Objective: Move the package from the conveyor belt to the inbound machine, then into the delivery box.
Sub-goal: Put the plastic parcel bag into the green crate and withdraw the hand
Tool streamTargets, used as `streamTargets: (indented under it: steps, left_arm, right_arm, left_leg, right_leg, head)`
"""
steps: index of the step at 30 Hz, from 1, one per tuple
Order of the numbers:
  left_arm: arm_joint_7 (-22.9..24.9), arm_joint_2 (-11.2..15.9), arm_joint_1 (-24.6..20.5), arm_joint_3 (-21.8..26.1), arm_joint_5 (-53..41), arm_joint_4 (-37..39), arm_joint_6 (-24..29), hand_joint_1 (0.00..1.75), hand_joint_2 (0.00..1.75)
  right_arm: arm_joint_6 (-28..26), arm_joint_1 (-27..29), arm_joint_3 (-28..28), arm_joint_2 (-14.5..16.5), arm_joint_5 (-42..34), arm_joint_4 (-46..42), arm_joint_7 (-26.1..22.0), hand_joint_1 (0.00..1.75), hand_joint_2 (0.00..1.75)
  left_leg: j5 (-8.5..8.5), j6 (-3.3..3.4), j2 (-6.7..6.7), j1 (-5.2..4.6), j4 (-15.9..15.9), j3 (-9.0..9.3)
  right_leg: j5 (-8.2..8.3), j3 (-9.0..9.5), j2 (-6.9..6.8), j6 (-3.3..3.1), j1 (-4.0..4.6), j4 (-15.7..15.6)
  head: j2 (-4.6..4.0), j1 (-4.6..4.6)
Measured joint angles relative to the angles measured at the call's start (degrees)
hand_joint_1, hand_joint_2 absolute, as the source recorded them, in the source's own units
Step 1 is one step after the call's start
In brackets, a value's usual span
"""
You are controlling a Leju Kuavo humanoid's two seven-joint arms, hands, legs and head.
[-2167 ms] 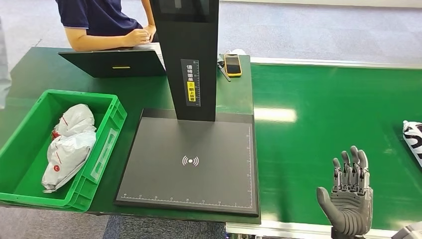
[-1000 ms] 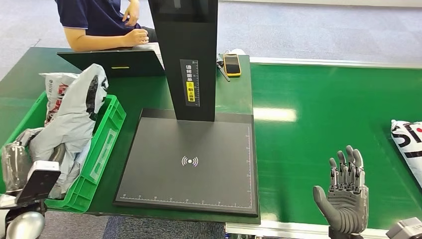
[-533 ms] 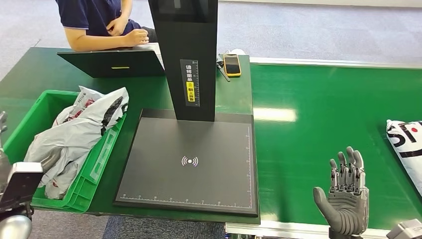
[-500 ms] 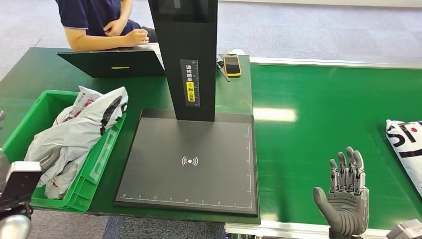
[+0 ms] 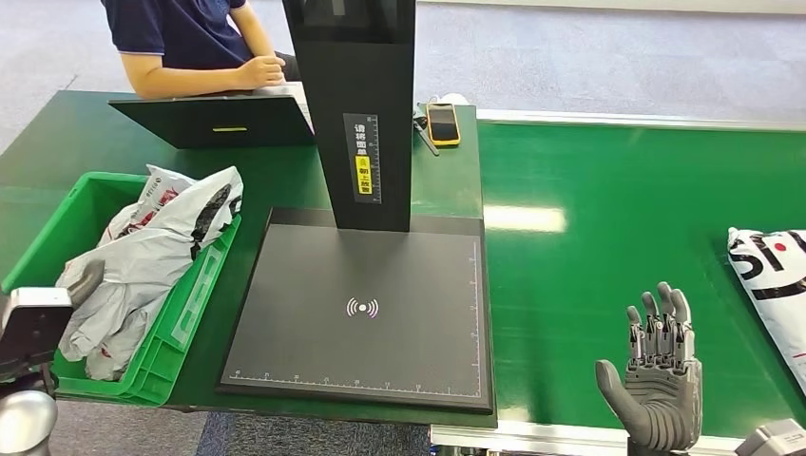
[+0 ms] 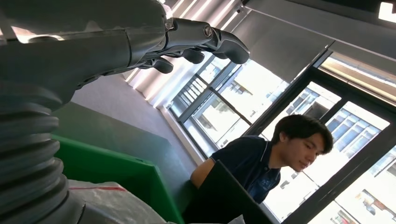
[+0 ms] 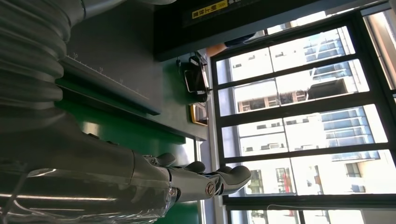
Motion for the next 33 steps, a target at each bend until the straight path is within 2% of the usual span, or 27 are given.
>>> streamTargets:
  steps: [4,7,9,16,20,23,24,26,28,29,31,33]
  left_arm:
    - [-2.9,-0.1,-0.2,1.3,5.5,-1.8,1.0,0.00,1.75]
    - [-7.0,-0.4,0.4,4.6,15.4,-6.1,1.9,0.00,1.75]
    - [-8.1,-0.5,1.0,7.1,19.0,-9.0,1.9,0.00,1.75]
    - [-9.3,-1.3,1.9,10.8,20.3,-13.2,1.8,0.00,1.75]
    - [-15.8,-2.6,3.6,12.7,27.9,-16.5,2.0,0.00,1.75]
    - [-20.5,-5.5,6.8,13.2,29.3,-22.4,1.8,0.00,1.75]
    - [-21.2,-6.4,7.9,12.3,27.5,-24.8,3.3,0.00,1.75]
    - [-21.8,-7.2,9.7,8.2,22.7,-28.6,9.8,0.00,1.75]
    - [-21.9,-6.9,11.5,1.5,17.8,-31.2,17.9,0.00,1.75]
    - [-21.9,-6.6,12.6,-2.3,15.9,-32.1,20.3,0.00,1.75]
    - [-21.4,-6.2,14.5,-10.2,12.9,-33.0,20.5,0.00,1.75]
    - [-18.5,-6.1,15.1,-17.7,11.2,-31.8,15.2,0.00,1.75]
  right_arm:
    - [0.1,0.0,0.0,0.0,0.0,0.0,0.1,0.00,1.75]
    - [0.1,0.3,0.0,0.0,0.0,-0.2,0.2,0.00,1.75]
    - [0.1,0.5,0.0,0.0,0.0,-0.4,0.2,0.00,1.75]
    - [0.0,0.7,0.0,0.1,0.0,-0.5,0.2,0.00,1.75]
    - [-0.3,1.0,0.0,0.1,0.0,-0.7,0.2,0.00,1.75]
    - [-0.6,1.6,0.0,0.1,-0.4,-1.1,0.2,0.00,1.75]
    - [-0.7,1.7,0.0,0.1,-0.6,-1.1,0.2,0.00,1.75]
    - [-0.8,1.8,0.0,0.1,-0.8,-1.2,0.4,0.00,1.75]
    - [-1.0,1.9,0.0,0.1,-1.0,-1.3,0.5,0.00,1.75]
    - [-1.0,1.9,0.0,0.1,-1.0,-1.3,0.6,0.00,1.75]
    - [-1.1,1.9,0.0,0.1,-1.1,-1.3,0.9,0.00,1.75]
    - [-1.0,1.8,0.1,0.3,-1.0,-1.3,1.9,0.00,1.75]
  left_leg:
    - [0.00,0.00,0.01,0.01,0.0,-0.02]
    - [-0.01,-0.01,0.01,0.02,0.0,-0.02]
    - [-0.02,-0.01,0.00,0.02,0.0,-0.02]
    - [-0.02,-0.02,-0.02,0.02,0.0,0.01]
    - [-0.04,-0.03,0.00,0.02,0.0,0.04]
    - [-0.09,-0.01,0.01,0.02,0.0,0.04]
    - [-0.11,0.01,0.00,0.02,0.0,0.04]
    - [-0.16,0.07,-0.01,0.01,0.0,0.06]
    - [-0.20,0.07,0.00,0.00,0.0,0.11]
    - [-0.22,0.07,0.01,0.00,0.0,0.14]
    - [-0.25,0.07,0.00,-0.01,0.0,0.20]
    - [-0.26,0.10,-0.04,-0.05,0.0,0.24]
  right_leg:
    - [0.00,0.00,0.01,0.00,0.02,0.0]
    - [-0.02,-0.01,0.01,-0.03,0.03,0.0]
    - [-0.05,-0.01,-0.01,-0.05,0.02,0.0]
    - [-0.06,0.04,-0.05,-0.06,0.03,0.0]
    - [-0.06,0.06,-0.02,-0.06,0.04,0.0]
    - [-0.10,0.04,-0.02,-0.03,0.02,0.0]
    - [-0.12,0.05,-0.02,-0.01,0.01,-0.1]
    - [-0.14,0.07,-0.03,0.04,-0.05,-0.1]
    - [-0.15,0.11,-0.02,0.04,-0.07,-0.1]
    - [-0.15,0.13,-0.01,0.05,-0.07,-0.1]
    - [-0.16,0.17,-0.01,0.07,-0.08,-0.1]
    - [-0.20,0.22,-0.06,0.11,-0.08,-0.1]
  head:
    - [0.00,0.01]
    - [0.00,0.00]
    - [0.00,0.00]
    - [0.00,0.01]
    - [0.00,0.00]
    - [0.00,0.01]
    - [0.00,0.01]
    - [0.00,0.02]
    - [0.00,0.01]
    - [0.00,0.01]
    - [0.00,0.02]
    - [0.00,0.00]
